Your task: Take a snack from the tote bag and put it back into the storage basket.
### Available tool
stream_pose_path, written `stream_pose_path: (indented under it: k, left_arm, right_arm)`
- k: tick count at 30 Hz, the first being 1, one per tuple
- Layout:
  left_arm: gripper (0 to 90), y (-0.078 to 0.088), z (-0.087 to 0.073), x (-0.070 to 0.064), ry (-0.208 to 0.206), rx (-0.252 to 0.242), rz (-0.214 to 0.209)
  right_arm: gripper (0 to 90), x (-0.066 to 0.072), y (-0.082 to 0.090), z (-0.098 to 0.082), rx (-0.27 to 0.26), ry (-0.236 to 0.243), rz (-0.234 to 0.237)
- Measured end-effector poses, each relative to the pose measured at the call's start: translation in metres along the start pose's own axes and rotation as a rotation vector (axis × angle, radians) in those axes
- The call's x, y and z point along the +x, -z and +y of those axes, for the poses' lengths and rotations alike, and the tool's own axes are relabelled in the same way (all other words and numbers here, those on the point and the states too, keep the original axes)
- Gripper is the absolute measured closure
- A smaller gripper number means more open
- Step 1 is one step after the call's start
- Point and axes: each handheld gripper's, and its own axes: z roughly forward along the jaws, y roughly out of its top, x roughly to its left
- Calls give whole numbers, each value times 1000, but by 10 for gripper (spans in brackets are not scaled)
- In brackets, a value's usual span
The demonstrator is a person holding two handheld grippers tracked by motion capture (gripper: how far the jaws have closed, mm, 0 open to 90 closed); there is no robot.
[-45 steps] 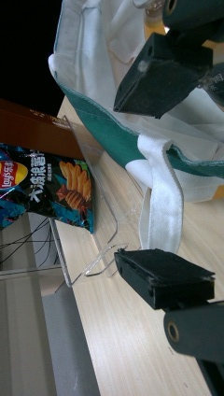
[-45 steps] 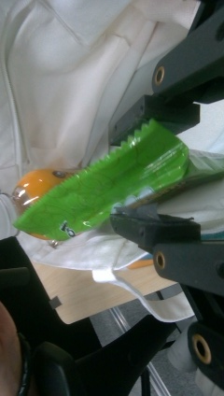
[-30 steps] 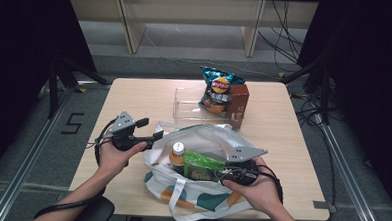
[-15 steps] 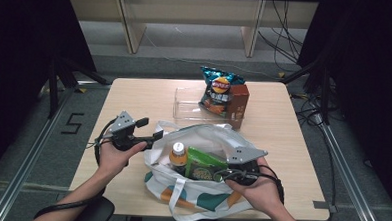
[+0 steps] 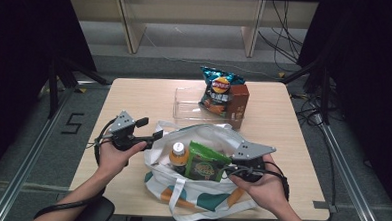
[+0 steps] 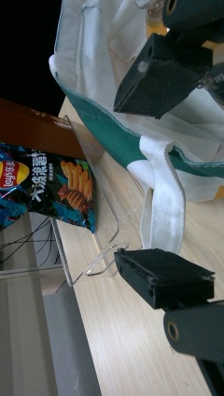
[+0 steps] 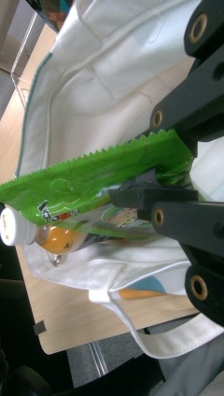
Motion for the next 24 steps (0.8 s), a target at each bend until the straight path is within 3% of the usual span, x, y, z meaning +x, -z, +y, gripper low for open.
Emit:
stream_pose_path:
  k: [1,3,4,5,8,9,12,15,24]
  left_arm:
    - [227,0,0,0,0,0,0]
    - [227,0,0,0,0,1,0]
    - [227,0,0,0,0,0,0]
    - [228,0,0,0,-1,1,0]
    - [228,0,0,0,-2,1,0]
    - [228,0,0,0,-1,1,-1]
    - [227,0,0,0,0,0,-1]
    - [228,-1,0,0,1,0,-3]
    - [228,-2,0,-1,1,-3,-6]
  right_arm:
    - [812,1,0,1,-11,-11,0]
    - [812,-2,2,2,-18,16,-7]
    - [813,-1,4,3,-21,-6,-12]
    - [813,-3,4,4,-38,6,-20]
    - [814,-4,7,5,-23,-17,-4]
    - [815,-5,8,5,-52,-12,-21]
    - [823,-7,14,8,-54,-35,-25]
    - [832,-10,16,11,-69,-14,-45]
    - [856,-14,21,16,-85,-15,-56]
